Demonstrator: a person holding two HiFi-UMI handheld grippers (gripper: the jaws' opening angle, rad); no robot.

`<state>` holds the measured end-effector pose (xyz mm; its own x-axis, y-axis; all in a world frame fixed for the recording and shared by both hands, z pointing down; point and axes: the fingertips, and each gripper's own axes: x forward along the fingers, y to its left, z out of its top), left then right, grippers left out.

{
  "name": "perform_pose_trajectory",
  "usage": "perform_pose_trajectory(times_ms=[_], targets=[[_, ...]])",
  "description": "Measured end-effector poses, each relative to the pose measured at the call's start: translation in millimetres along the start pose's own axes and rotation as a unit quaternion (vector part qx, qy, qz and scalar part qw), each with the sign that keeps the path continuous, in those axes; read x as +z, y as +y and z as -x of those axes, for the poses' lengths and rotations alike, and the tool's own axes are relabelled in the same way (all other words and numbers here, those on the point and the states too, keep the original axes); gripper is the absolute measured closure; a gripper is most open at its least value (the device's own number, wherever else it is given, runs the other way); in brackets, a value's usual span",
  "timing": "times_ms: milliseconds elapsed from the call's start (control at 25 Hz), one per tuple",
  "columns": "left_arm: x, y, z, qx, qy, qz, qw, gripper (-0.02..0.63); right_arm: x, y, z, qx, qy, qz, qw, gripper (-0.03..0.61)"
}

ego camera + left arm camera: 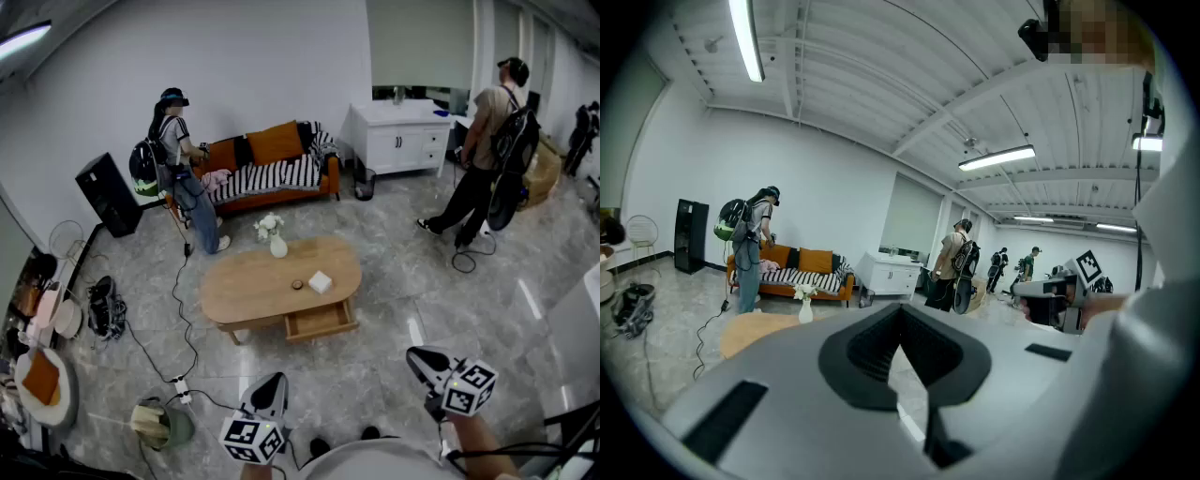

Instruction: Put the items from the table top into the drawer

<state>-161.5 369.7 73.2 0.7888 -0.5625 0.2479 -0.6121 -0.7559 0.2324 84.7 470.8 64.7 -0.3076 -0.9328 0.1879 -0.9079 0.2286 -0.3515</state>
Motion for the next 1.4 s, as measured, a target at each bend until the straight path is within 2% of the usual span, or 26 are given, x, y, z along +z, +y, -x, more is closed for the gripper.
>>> perform_pose_trajectory(times_ms=[600, 1040, 1400], targets=[[2, -6, -5, 0.001, 0.000, 0.000, 1.0000, 0.614, 1, -5, 1, 0.005, 0.003, 0.002, 1.000, 0.543], [-9, -22, -15, 0.012, 0.004, 0.006, 0.9999, 0.614, -4, -23, 5, 0.024, 0.015, -0.005, 1.000, 0.541], [-5, -42, -29, 0.023, -0.023, 0.011, 0.9994, 0.615, 5, -55, 20, 0.026, 0.022, 0.019, 0.999, 0.540]])
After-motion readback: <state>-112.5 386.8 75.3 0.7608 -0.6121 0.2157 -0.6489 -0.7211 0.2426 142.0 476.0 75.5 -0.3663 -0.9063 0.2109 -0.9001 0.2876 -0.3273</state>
